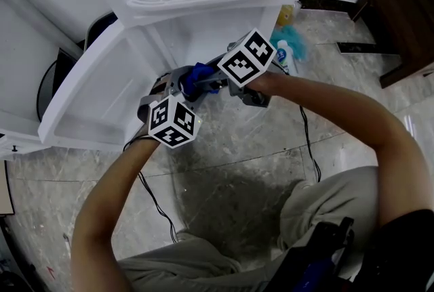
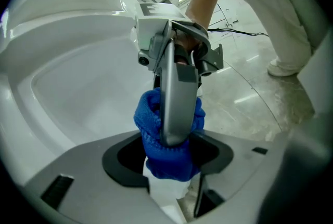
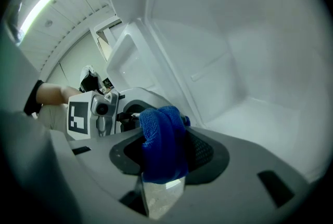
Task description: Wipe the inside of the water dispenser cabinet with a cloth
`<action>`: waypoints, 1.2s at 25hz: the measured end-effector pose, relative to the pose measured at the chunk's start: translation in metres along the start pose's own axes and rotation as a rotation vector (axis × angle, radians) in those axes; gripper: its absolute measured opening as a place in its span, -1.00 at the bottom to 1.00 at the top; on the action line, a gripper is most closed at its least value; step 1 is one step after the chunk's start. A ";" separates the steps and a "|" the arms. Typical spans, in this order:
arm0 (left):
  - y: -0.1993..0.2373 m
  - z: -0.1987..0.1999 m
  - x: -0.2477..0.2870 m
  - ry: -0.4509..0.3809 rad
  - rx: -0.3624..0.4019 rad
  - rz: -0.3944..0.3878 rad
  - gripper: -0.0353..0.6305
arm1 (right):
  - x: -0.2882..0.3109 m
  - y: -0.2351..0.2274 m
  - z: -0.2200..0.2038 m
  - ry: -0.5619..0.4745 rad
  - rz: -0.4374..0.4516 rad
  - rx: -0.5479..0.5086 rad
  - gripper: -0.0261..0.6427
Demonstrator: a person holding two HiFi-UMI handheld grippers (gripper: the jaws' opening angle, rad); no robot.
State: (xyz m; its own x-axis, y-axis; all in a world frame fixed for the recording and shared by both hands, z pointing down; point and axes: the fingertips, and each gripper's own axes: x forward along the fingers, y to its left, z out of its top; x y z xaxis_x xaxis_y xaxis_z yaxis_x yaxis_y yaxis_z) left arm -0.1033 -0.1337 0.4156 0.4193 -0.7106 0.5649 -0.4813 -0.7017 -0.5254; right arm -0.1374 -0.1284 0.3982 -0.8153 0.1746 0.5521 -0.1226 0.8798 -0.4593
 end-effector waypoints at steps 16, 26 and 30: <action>0.011 -0.010 -0.014 -0.006 -0.071 -0.008 -0.88 | -0.023 -0.068 0.018 0.001 -0.365 -0.228 -0.47; 0.003 -0.033 -0.021 -0.021 -0.201 -0.016 -0.88 | 0.050 -0.104 0.032 0.258 -0.549 -0.886 -0.47; -0.009 -0.053 -0.023 -0.006 -0.225 -0.032 -0.88 | 0.081 -0.126 0.022 0.358 -0.607 -1.041 -0.47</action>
State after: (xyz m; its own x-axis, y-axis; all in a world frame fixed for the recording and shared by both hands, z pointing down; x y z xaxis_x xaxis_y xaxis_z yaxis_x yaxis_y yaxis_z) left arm -0.1490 -0.1081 0.4411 0.4415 -0.6886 0.5752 -0.6266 -0.6955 -0.3517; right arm -0.2006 -0.2352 0.4858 -0.5646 -0.4136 0.7143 0.2135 0.7628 0.6104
